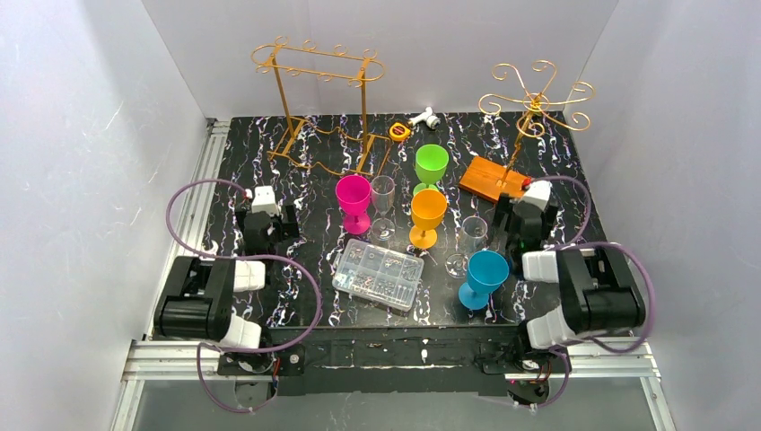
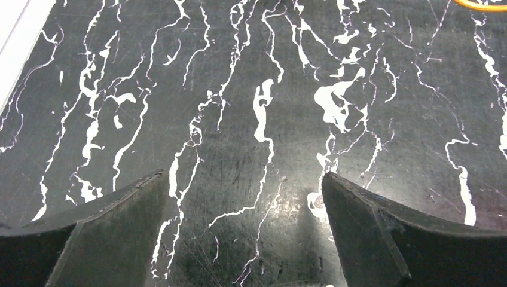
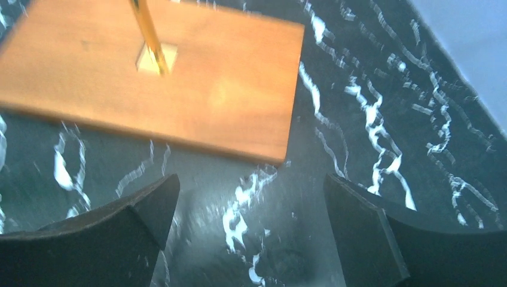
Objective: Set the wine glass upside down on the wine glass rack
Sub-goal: Move the distractor to the center of the board.
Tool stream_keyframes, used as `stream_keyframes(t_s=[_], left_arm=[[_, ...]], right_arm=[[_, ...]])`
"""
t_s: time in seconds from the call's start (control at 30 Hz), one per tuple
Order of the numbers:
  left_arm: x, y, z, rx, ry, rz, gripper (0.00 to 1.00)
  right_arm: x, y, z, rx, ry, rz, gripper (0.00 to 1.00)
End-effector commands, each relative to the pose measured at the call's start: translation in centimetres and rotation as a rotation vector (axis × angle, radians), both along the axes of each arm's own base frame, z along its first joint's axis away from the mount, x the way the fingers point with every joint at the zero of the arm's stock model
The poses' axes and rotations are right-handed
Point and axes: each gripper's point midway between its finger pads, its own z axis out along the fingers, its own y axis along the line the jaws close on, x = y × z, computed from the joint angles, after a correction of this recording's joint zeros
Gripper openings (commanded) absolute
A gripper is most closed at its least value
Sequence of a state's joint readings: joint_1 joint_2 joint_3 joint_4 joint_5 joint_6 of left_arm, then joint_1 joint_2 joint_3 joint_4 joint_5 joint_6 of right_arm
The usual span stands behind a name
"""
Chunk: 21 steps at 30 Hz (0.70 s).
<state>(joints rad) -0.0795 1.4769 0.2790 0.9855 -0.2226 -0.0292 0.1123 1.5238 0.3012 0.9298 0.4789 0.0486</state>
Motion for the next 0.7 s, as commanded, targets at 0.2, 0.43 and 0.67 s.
stream_keyframes(t_s=[0.2,0.43,0.67], left_arm=[[0.0,-1.2,8.3,0.053,0.22,-0.129,0.99],[-4.0,-3.5,14.1,-0.052,0.334,-0.235,0.99],[-7.2,-5.5,19.7,-0.17,0.369,-0.305,0.99]], right_arm=[[1.4,1.4,11.3,0.33,-0.063,-0.135,1.0],[-0.8,6.2,17.4,0.385,-0.036,0.148,0.87],[-4.9,14.0,25.7,0.184,-0.077,0.276,0.97]])
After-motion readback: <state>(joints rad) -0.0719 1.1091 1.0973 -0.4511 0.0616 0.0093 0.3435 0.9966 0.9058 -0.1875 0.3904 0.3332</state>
